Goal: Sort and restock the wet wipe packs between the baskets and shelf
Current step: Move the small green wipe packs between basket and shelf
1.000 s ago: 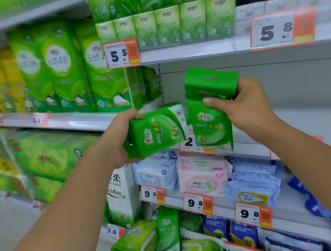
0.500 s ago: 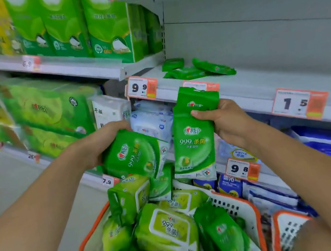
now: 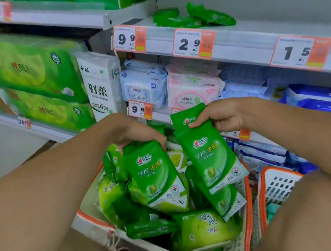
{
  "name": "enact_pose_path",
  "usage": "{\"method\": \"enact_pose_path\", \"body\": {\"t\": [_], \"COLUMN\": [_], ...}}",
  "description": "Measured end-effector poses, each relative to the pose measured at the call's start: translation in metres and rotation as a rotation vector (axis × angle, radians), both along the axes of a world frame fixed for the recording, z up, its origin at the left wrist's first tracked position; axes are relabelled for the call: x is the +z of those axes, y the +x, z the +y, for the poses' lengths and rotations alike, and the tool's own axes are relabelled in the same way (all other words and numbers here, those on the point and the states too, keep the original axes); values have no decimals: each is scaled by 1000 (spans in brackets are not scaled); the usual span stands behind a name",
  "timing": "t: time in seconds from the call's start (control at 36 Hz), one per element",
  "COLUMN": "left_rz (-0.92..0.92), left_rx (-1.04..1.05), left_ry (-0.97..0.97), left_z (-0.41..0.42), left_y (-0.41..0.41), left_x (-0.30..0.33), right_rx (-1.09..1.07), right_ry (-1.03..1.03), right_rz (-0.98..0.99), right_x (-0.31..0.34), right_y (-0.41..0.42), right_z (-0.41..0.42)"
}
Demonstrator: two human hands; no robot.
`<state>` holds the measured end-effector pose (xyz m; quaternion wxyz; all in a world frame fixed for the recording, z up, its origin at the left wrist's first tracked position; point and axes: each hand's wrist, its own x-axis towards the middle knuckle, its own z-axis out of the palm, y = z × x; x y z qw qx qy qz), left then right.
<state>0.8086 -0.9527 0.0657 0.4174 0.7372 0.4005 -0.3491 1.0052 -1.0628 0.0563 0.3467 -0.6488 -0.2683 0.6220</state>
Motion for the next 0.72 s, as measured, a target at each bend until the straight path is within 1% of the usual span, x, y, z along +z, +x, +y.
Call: {"method": "enact_pose_path", "body": {"t": [0.06, 0.11, 0.14, 0.17, 0.19, 0.25, 0.31, 0.36, 0.42, 0.47, 0.5, 0.56, 0.58, 0.61, 0.64, 0.67, 0.69, 0.72], "left_rz": [68, 115, 94, 33, -61, -280, -445, -518, -525, -506, -512, -594, -654, -723, -809, -908, -1010, -1108], "left_rx": [-73, -166, -188, -171, -109, 78, 236, 316, 298, 231, 207, 158, 113, 76, 75, 109, 160, 219], "left_ry": [-16, 50, 91, 131, 169, 221, 231, 202, 173, 210, 247, 390, 522, 667, 782, 859, 915, 947], "left_z": [-1, -1, 0, 2, 7, 17, 24, 29, 30, 30, 30, 32, 34, 37, 40, 42, 45, 48], "left_y": [4, 8, 11, 13, 17, 23, 27, 26, 21, 13, 10, 4, 2, 1, 2, 3, 7, 13], "left_x": [-10, -20, -23, -25, -27, -24, -17, -10, -4, 0, 2, 6, 10, 17, 27, 40, 55, 74], "right_rx": [27, 54, 42, 24, 2, -39, -34, 25, 115, 204, 265, 415, 432, 372, 244, 110, -24, -147], "right_ry": [-76, -108, -97, -67, -32, 39, 100, 136, 122, 32, -28, -96, -32, 92, 251, 434, 610, 759], "right_rz": [-33, -121, -164, -184, -180, -149, -109, -102, -152, -277, -400, -756, -935, -1033, -1047, -1009, -1018, -1091], "right_x": [-6, -10, -12, -12, -11, -6, -1, 2, -1, -4, -5, 1, 10, 24, 42, 63, 86, 108], "right_y": [1, 4, 7, 9, 11, 12, 11, 7, 2, -2, -4, -5, -3, -2, 0, -1, -2, -1], "right_z": [-3, -6, -6, -5, -5, -3, -1, 1, 2, 1, 1, 1, 4, 7, 9, 9, 10, 13]}}
